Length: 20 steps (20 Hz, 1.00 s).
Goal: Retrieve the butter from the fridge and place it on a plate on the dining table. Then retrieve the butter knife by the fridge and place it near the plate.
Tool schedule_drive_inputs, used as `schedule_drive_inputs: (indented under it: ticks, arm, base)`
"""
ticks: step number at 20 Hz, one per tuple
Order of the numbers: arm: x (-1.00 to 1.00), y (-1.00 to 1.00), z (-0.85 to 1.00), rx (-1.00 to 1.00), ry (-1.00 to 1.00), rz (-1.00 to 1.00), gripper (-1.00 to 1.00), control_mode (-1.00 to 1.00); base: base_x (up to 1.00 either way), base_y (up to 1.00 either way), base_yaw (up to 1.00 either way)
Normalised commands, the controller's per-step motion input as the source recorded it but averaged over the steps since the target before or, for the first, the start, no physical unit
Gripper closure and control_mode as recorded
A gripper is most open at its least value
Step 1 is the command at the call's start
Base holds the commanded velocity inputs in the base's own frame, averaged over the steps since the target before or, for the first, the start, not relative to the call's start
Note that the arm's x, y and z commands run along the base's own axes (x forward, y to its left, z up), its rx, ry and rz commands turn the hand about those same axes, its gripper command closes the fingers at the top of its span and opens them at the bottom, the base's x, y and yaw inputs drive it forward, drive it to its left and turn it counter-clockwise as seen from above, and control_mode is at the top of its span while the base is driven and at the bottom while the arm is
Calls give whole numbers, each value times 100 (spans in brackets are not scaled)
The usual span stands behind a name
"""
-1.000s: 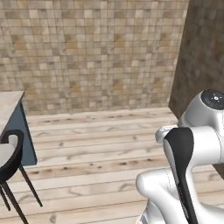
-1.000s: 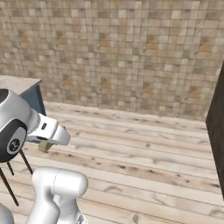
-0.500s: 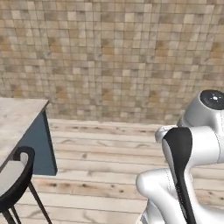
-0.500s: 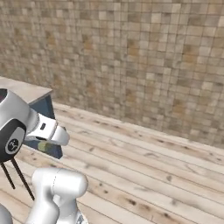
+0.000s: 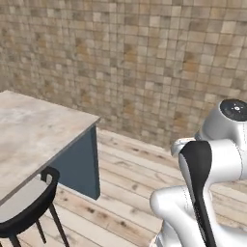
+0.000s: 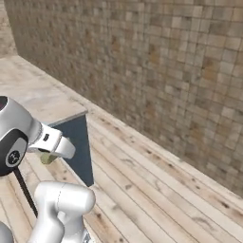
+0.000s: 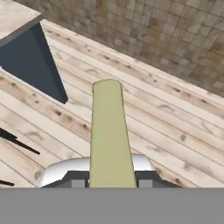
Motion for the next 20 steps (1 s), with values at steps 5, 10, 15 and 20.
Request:
schedule_drive_inputs:
  ticks: [5,10,15,20]
  arm:
    - [0,0,0,0,0,0,100,100]
    - [0,0,0,0,0,0,100,100]
    - [0,0,0,0,0,0,100,100]
    - [0,0,0,0,0,0,100,100]
  base:
    - [100,-38,64]
    - [99,-52,62]
    - [89,-90,50]
    - [74,-100,40]
